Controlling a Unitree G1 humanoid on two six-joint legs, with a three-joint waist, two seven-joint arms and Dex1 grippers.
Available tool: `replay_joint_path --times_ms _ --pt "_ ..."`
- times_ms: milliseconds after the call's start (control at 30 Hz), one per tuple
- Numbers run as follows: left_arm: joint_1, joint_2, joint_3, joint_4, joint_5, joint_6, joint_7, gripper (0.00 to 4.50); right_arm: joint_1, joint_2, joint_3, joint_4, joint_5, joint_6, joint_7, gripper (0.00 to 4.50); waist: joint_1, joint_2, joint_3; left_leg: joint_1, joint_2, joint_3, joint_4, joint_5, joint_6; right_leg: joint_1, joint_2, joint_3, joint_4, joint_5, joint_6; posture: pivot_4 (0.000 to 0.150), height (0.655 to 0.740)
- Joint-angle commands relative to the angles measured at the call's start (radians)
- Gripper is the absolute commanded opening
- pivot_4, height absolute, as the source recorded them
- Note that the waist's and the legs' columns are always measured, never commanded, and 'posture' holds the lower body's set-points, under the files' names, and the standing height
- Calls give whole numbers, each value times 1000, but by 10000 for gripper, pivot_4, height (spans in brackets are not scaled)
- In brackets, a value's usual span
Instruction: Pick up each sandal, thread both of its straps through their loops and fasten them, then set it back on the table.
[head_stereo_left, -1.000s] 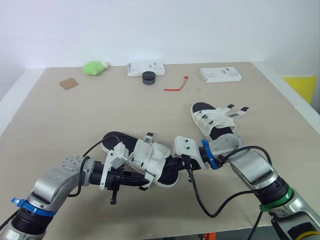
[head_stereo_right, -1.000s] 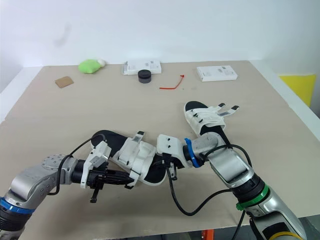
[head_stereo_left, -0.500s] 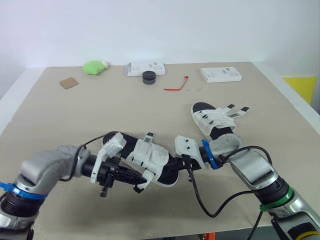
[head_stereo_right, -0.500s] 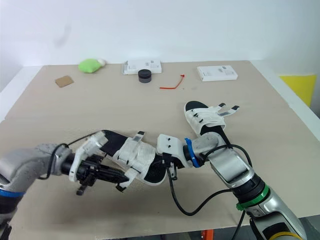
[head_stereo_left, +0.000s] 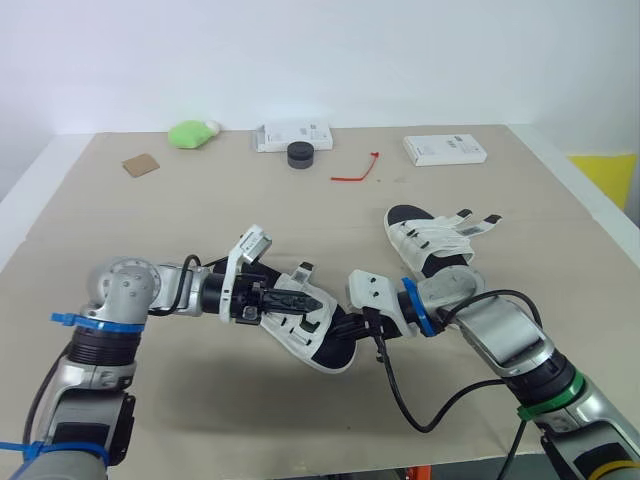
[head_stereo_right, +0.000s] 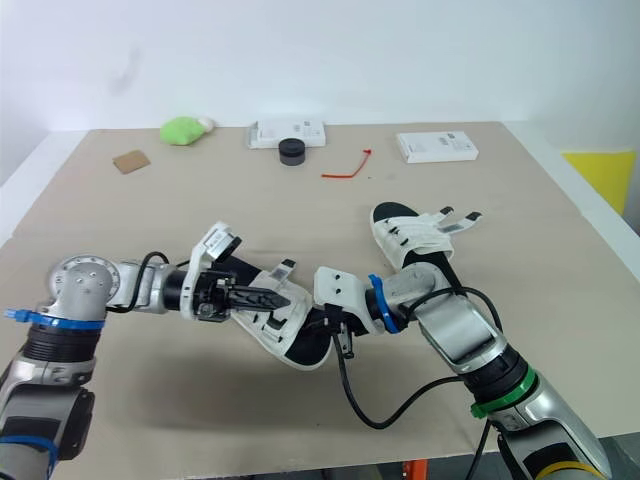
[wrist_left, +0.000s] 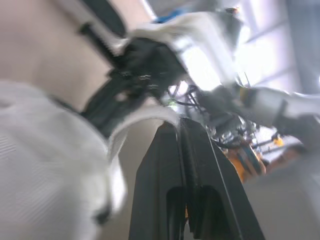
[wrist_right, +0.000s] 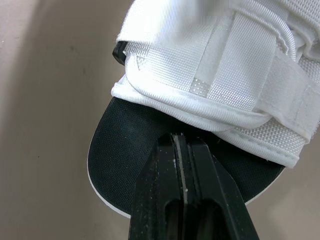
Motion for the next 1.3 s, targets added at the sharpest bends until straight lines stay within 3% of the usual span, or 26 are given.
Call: replay_joint_path --times_ms 33,167,633,667,700,833,867,1000,1033,1300 --pt "-48 -78 30 147 92 -1 120 387 63 -29 69 22 -34 43 -7 0 1 1 -1 0 0 0 0 0 0 0 0 0 0 0 0 1500 7400" --pt "-89 -148 82 260 143 -8 203 387 81 -34 64 3 -30 53 -19 0 3 2 -3 2 -3 -3 3 1 -1 5 -2 -2 0 1 2 1500 7400" --pt "-81 -207 84 256 232 48 255 387 99 -34 57 -22 -17 75 -52 0 2 2 -9 2 -9 -5 3 5 -5 6 -7 -3 -1 3 7 1500 7400" --pt "-80 -209 82 253 238 54 257 6379 99 -34 56 -23 -17 76 -53 0 2 2 -9 2 -9 -5 3 5 -5 7 -7 -3 -1 3 7 1500 7400" --pt "-80 -210 82 252 240 59 255 6379 98 -33 56 -22 -16 76 -53 0 2 3 -10 2 -9 -5 3 5 -5 7 -8 -3 -1 3 7 1500 7400" --pt "-97 -229 108 254 244 88 261 20184 96 -29 55 -20 -15 79 -54 0 2 1 -11 2 -11 -6 3 5 -5 7 -10 -3 -1 2 8 1500 7400" --pt "-103 -237 119 264 251 95 274 26624 98 -30 54 -22 -15 79 -54 0 2 1 -11 2 -12 -6 3 5 -5 8 -11 -4 -1 2 8 1500 7400" --pt "-121 -254 135 285 275 112 298 42701 98 -30 54 -20 -16 78 -54 0 2 1 -12 7 -16 -8 3 7 -3 8 -14 -5 -1 2 10 1500 7400" --pt "-127 -259 143 293 283 110 309 44400 98 -30 54 -19 -17 79 -54 0 2 1 -12 9 -17 -8 3 7 -2 11 -16 -6 -2 2 11 1500 7400" --pt "-215 -282 249 386 303 29 364 44400 99 -28 53 -19 -20 76 -50 0 2 0 -12 13 -20 -12 1 9 -2 21 -20 -8 -16 4 13 1500 7400"
